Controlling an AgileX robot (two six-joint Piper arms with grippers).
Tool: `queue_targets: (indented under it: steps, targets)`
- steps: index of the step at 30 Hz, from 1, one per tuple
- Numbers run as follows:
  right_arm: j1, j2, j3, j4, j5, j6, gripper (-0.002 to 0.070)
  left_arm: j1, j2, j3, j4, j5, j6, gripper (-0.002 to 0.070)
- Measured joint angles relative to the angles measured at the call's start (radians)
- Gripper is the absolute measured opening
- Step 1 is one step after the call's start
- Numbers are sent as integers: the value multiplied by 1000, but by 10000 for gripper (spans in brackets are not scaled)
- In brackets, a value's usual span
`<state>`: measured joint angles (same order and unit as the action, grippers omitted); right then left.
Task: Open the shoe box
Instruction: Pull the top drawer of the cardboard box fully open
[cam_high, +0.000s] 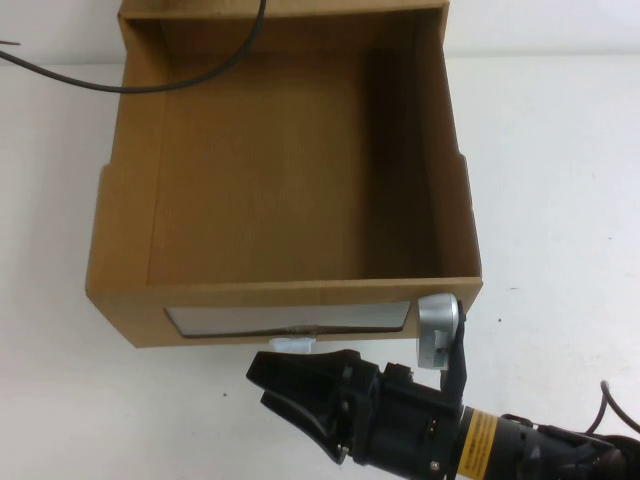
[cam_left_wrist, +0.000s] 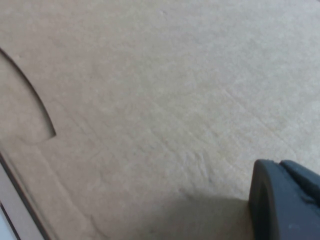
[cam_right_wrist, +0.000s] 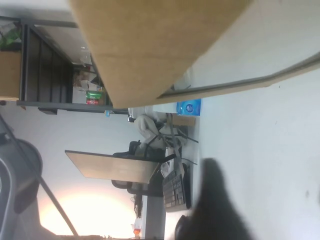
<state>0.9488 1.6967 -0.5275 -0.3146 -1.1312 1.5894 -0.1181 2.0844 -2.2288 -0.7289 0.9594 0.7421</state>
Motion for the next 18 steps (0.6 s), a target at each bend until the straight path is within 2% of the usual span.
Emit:
queue_targets:
  steps: [1,3,5,15,18]
  targets:
    - [0,0,0,0,0,0,407,0,0,0,0,0,0,-5]
    - [0,0,0,-4,0,0,466,0,0,0,0,0,0,-4]
    - [0,0,0,-11,0,0,477,0,0,0,0,0,0,-3]
    - [0,0,12,-69,-4,15,391,-1,-22,2,21,-12,0,16]
    - [0,0,38,-77,-4,23,342,-1,-40,10,44,-14,0,18]
